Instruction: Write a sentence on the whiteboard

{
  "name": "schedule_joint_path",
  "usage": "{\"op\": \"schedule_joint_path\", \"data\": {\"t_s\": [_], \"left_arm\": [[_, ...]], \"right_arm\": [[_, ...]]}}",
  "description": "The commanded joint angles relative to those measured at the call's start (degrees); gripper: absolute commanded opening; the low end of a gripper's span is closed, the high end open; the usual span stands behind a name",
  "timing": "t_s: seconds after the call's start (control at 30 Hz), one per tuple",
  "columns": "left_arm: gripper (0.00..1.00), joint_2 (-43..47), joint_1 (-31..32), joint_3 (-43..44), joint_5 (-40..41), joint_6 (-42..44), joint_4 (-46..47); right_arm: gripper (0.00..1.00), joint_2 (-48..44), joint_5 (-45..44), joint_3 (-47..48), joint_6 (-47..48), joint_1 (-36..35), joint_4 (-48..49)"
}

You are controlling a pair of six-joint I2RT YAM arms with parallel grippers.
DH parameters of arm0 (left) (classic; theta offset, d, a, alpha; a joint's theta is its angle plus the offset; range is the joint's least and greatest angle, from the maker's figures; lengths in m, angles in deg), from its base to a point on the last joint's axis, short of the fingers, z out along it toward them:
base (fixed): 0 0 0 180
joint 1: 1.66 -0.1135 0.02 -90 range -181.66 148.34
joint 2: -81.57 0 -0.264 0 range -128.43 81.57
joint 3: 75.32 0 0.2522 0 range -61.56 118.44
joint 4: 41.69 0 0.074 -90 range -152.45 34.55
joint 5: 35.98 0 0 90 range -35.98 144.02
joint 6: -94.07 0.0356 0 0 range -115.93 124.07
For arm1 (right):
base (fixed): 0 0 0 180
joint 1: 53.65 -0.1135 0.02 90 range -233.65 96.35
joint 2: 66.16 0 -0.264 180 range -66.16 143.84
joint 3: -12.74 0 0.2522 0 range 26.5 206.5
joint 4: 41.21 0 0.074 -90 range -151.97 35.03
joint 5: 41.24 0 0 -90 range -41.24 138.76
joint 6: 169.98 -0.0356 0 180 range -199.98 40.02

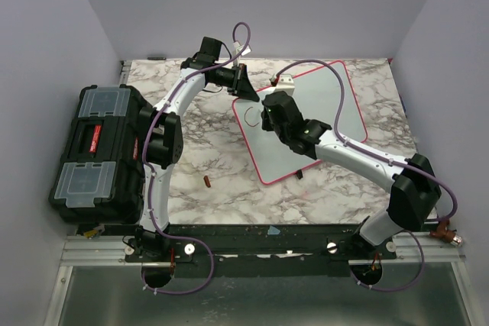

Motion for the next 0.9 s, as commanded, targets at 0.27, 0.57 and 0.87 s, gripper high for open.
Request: {"op": "schedule_joint_path", "data": {"t_s": [0.27, 0.57, 0.87], "left_arm": [[0.0, 1.21, 0.85, -1.02, 1.73, 6.52, 1.92], [0.0, 1.17, 0.83, -0.96, 1.67, 6.52, 1.78], [0.0, 1.14, 0.83, -0.95, 1.64, 6.52, 1.78]], "right_arm": [[0.01, 1.58, 1.87, 1.55, 0.39, -0.18, 0.63], [0.01, 0.48, 6.16, -1.3, -0.68, -0.18, 0.16], [0.01, -0.21, 8.32, -2.81, -1.23, -0.18, -1.77]]}}
